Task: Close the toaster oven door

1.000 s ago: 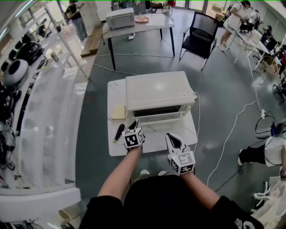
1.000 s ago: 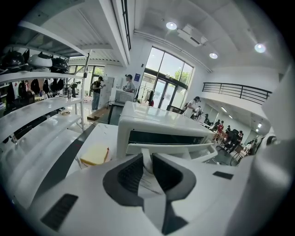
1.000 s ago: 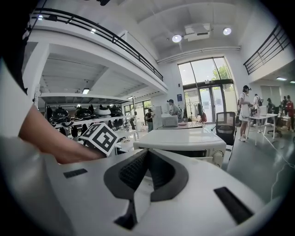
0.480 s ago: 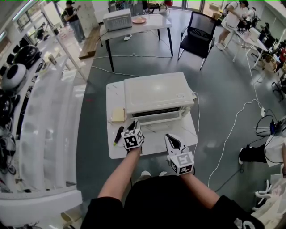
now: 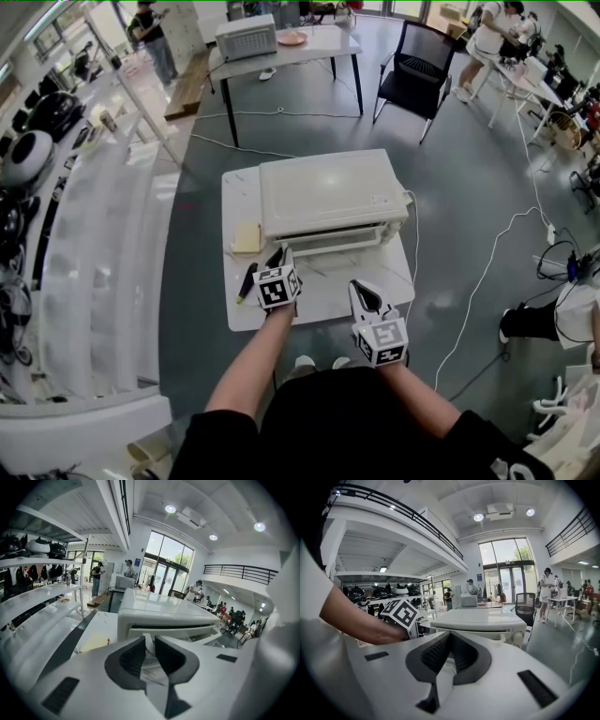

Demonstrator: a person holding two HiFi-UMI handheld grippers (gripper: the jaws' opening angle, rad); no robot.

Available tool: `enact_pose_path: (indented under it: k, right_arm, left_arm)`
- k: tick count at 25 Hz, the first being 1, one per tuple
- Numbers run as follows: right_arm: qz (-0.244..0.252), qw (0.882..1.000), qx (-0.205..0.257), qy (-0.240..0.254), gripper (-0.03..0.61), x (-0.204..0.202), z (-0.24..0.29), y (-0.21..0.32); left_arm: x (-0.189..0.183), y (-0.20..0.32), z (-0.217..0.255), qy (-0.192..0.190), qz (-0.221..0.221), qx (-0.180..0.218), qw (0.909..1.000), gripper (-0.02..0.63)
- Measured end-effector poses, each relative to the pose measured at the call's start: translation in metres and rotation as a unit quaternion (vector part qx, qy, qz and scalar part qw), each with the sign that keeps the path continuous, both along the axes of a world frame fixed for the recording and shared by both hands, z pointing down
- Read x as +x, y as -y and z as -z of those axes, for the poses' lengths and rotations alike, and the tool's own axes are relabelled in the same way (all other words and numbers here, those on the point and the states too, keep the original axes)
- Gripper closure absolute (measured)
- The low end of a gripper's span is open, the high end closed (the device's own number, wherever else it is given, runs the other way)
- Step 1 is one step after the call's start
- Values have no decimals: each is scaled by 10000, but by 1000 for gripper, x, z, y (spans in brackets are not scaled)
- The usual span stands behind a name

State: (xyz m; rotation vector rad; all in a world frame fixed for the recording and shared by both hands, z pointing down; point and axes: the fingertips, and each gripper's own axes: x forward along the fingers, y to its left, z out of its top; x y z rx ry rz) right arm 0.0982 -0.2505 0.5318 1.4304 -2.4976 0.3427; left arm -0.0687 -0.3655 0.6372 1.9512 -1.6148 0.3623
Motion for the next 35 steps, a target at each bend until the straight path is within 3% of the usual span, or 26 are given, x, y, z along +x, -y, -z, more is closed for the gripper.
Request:
enact_pose_path:
  k: [10,23,35]
  right_arm:
    - [-221,9997,46,-76,557,5,1,2]
    - [-163,9998,-85,-97,557,3,-7,2]
    - [-47,9997,-118,-212,557,7,-5,-8]
  left_arm:
    - [-3,9,3,-31,1,75,10000,537]
    - [-5,19,4,11,61,182,9998,537]
    - [-6,13,7,-345,255,338,9985,537]
